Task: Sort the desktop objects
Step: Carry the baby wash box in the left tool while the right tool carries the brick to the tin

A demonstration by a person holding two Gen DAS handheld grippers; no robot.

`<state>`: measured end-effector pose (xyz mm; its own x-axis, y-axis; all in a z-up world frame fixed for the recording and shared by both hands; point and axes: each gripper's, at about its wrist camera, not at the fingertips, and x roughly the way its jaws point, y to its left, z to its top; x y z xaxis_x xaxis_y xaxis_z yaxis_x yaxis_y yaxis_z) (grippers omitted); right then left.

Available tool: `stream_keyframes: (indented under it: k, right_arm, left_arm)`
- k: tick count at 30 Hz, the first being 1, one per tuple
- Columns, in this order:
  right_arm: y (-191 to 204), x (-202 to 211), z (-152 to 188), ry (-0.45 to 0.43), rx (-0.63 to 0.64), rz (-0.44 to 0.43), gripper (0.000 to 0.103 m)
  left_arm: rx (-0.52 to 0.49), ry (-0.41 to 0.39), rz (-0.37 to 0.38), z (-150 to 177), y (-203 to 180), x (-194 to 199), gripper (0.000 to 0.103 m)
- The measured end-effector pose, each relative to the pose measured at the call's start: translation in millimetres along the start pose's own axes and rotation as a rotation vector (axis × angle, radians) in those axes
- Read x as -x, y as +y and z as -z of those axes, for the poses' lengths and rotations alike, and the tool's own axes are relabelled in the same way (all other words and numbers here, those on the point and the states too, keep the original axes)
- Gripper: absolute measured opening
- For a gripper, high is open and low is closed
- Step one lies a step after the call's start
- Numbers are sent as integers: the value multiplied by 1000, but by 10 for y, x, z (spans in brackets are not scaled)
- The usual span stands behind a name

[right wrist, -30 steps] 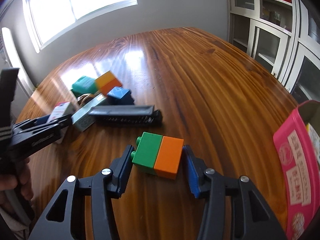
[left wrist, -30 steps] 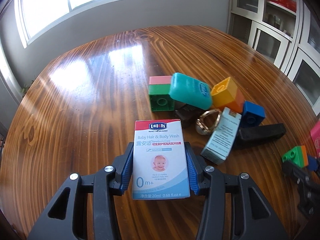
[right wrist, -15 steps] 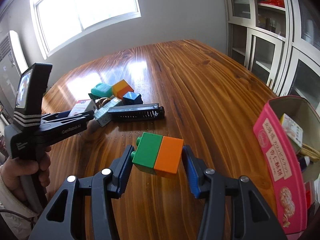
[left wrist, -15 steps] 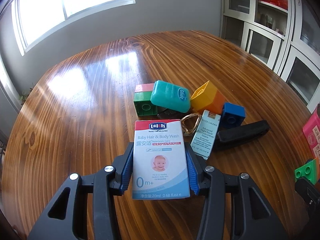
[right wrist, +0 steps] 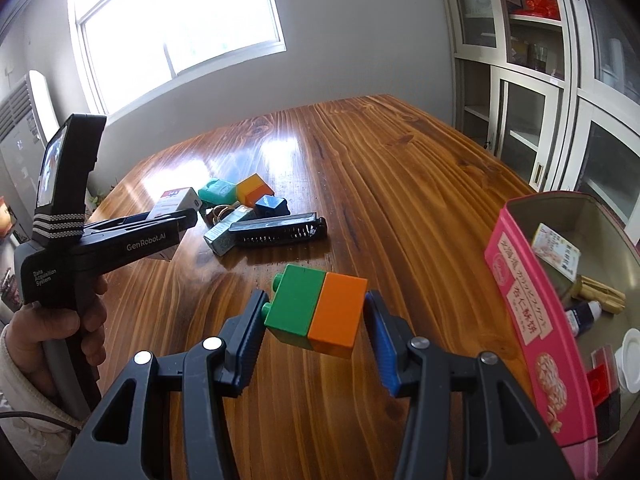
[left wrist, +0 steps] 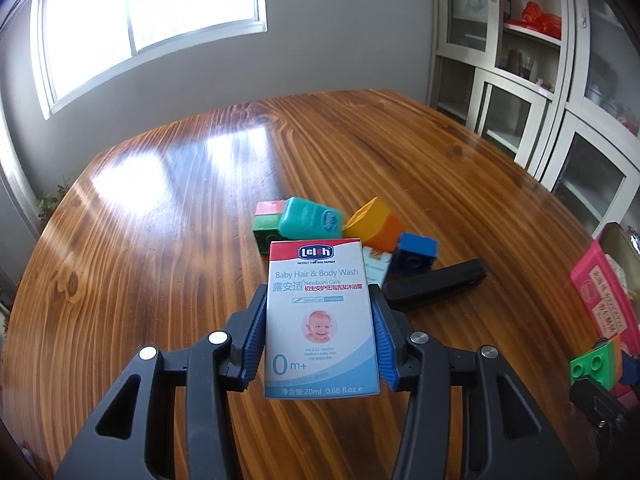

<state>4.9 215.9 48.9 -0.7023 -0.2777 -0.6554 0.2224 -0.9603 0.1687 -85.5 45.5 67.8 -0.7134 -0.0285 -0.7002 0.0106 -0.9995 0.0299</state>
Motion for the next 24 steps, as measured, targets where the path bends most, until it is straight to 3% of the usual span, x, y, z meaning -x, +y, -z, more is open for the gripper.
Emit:
stream_keyframes:
  k: [24]
  right_arm:
    - [-657,701,81,-146,-138,23,54]
  left_arm:
    - [-172,-48,117,21,-1060,343,50]
